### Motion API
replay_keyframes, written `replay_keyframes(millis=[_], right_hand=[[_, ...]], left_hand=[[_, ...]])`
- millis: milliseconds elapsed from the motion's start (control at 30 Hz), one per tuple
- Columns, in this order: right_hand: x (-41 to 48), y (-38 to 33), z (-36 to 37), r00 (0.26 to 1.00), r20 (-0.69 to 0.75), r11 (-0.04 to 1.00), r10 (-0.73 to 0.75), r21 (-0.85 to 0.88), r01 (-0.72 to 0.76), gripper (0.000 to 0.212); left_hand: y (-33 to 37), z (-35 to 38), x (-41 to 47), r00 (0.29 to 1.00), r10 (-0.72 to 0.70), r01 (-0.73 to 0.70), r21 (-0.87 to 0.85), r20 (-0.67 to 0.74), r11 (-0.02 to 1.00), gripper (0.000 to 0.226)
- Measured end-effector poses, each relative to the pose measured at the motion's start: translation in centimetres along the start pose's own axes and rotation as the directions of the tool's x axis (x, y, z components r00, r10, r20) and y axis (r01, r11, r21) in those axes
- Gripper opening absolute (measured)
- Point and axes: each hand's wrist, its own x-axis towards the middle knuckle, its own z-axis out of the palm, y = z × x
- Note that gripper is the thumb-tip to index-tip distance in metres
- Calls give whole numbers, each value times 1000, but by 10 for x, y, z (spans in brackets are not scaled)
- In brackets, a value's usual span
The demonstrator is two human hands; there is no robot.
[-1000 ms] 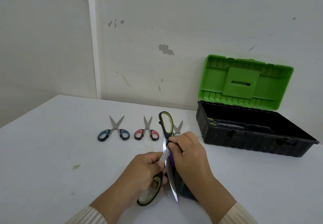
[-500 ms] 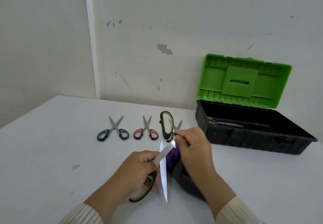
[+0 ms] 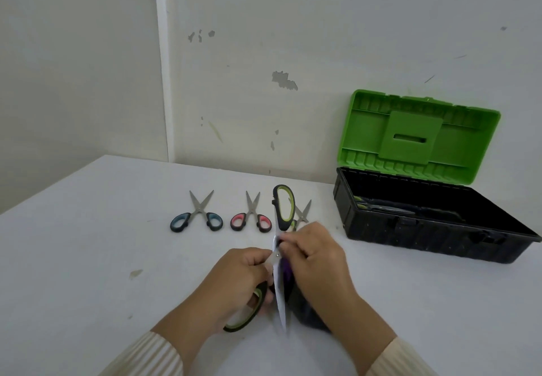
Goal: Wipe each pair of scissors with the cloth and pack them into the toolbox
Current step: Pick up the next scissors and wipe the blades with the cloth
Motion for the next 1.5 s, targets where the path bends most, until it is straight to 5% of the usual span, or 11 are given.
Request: replay_keyframes(millis=[67, 200, 333, 433, 600, 800, 933, 1033, 1133, 1300, 1500], right_hand=[[-5, -4, 4, 996, 79, 999, -32, -28, 34, 18], [0, 2, -1, 996, -78, 997, 35, -70, -40, 15], [-5, -3, 4, 997, 31, 995, -66, -70, 68, 21], [3, 7, -3, 996, -89, 997, 14, -77, -21, 16], [-10, 3, 7, 993, 73, 996, -90, 3, 90, 17], [15, 45, -29, 902, -267, 937, 341, 172, -303, 12], [9, 47, -39, 868, -135, 831, 479, 388, -398, 20], [4, 30, -34, 904, 223, 853, 364, 311, -420, 12], [-3, 12, -26, 731, 620, 837, 285, 209, -505, 25], [-7, -13, -2, 802, 536, 694, 265, 471, -544, 16], [-7, -13, -7, 786, 505, 638, 358, 482, -600, 14]], left_hand=[[-1, 1, 1, 1000, -6, 6, 21, 3, 1000, 23], [-1, 5, 0, 1000, -2, 1, 12, 19, 1000, 25], [-3, 5, 0, 1000, 5, -5, 15, 4, 1000, 24], [-3, 6, 0, 1000, 13, -14, 44, 24, 999, 30], [-2, 3, -1, 1000, 7, -7, 3, 10, 1000, 26], [1, -2, -2, 998, 0, -4, 64, 67, 998, 22], [9, -11, 1, 986, 31, -55, -141, -167, 988, 22], [10, -24, 7, 916, -1, -131, -301, -402, 945, 20], [10, -33, 8, 861, -30, -193, -381, -508, 904, 22], [6, -19, 9, 922, -29, -138, -398, -387, 907, 17], [4, -28, 18, 919, -78, -165, -557, -387, 814, 17]])
